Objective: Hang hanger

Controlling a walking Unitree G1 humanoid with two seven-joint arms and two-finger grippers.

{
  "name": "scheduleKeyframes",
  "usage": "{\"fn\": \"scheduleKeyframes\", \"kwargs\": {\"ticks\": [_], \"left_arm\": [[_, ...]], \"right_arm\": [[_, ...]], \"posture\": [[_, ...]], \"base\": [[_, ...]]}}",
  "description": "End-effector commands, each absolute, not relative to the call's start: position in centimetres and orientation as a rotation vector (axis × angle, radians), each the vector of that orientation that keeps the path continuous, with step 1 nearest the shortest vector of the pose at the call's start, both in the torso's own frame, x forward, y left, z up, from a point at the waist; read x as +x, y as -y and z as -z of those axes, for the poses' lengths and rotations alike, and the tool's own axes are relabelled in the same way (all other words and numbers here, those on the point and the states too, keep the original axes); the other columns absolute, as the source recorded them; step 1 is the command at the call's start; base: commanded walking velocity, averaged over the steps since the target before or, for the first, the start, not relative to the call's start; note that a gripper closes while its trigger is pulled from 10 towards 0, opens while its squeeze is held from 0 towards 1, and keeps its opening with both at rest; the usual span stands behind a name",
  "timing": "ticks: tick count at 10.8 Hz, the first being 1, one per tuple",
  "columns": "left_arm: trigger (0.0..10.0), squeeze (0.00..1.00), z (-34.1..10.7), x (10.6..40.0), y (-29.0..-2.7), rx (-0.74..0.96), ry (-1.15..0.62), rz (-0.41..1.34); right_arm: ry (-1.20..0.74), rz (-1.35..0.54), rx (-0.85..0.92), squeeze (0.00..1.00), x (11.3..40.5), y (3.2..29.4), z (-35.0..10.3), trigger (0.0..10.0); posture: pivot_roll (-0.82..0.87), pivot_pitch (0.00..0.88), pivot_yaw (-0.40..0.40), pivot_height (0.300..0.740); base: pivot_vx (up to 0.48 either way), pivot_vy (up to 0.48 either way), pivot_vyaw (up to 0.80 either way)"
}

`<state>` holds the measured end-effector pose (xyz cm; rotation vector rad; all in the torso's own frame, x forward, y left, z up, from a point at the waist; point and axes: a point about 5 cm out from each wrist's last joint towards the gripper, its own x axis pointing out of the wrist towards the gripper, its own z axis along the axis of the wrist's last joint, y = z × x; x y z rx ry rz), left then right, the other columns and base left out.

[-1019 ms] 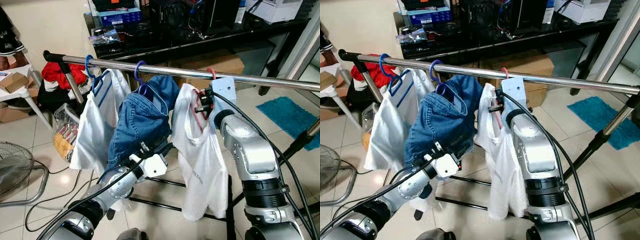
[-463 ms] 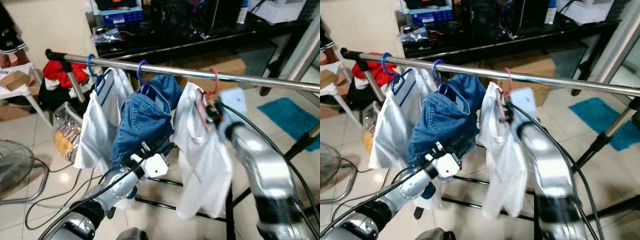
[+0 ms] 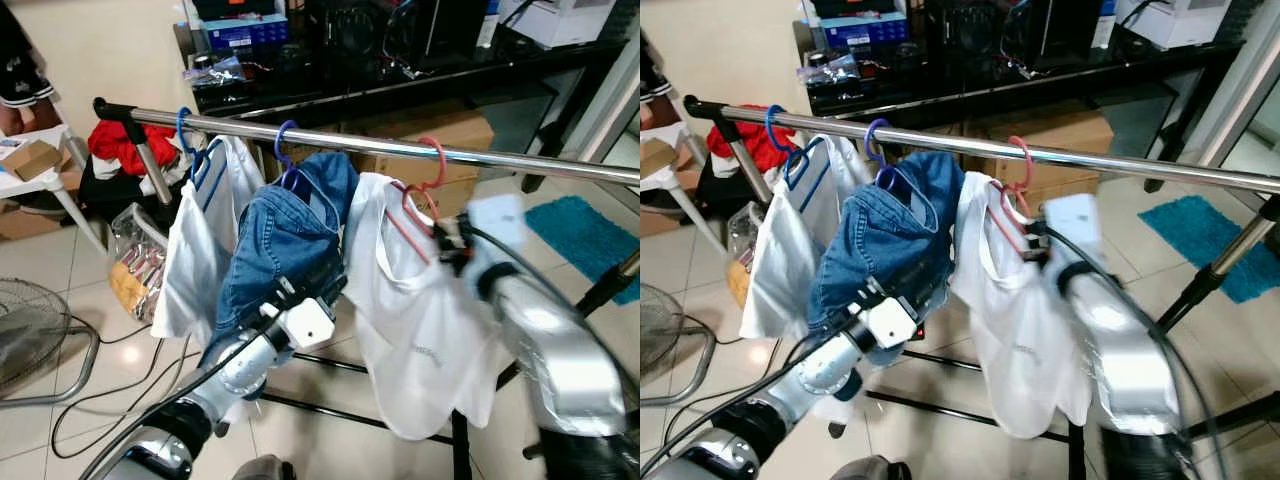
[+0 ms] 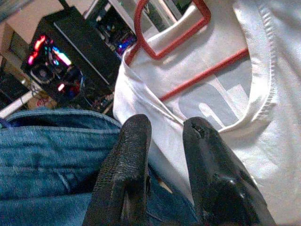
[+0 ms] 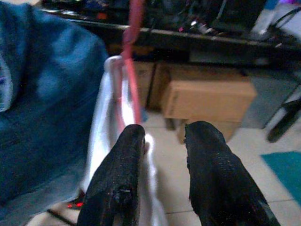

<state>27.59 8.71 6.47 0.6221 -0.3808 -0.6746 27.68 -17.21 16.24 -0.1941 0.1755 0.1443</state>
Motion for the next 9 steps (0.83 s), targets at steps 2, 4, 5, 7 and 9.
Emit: {"fn": "scheduleKeyframes", "kwargs": {"ticks": [2, 4, 5, 7, 9], "left_arm": [[10.0, 0.00, -7.8, 27.7, -9.1, 0.545, 0.430, 0.587], [10.0, 0.00, -8.7, 27.7, -9.8, 0.509, 0.462, 0.494], [10.0, 0.00, -9.2, 27.7, -10.3, 0.518, 0.482, 0.448], [10.0, 0.00, -11.2, 28.0, -12.3, 0.534, 0.527, 0.287], [10.0, 0.00, -12.4, 28.8, -14.9, 0.566, 0.504, 0.120]], "right_arm": [[-0.158, -0.139, -0.268, 0.00, 26.5, 17.4, -16.3, 10.0], [-0.105, -0.120, -0.309, 0.00, 26.2, 17.5, -16.8, 10.0], [-0.086, -0.105, -0.320, 0.00, 26.2, 17.6, -16.9, 10.0], [-0.023, -0.087, -0.329, 0.00, 26.3, 17.5, -17.8, 10.0], [-0.021, -0.103, -0.318, 0.00, 26.6, 17.1, -17.7, 10.0]], "posture": [[-0.08, 0.000, 0.045, 0.736], [-0.08, 0.000, 0.044, 0.736], [-0.08, 0.000, 0.044, 0.736], [-0.07, 0.000, 0.043, 0.736], [-0.05, 0.000, 0.035, 0.736]], "base": [[0.000, 0.000, 0.00], [0.000, 0.000, 0.00], [0.000, 0.000, 0.00], [0.000, 0.000, 0.00], [0.000, 0.000, 0.00]]}}
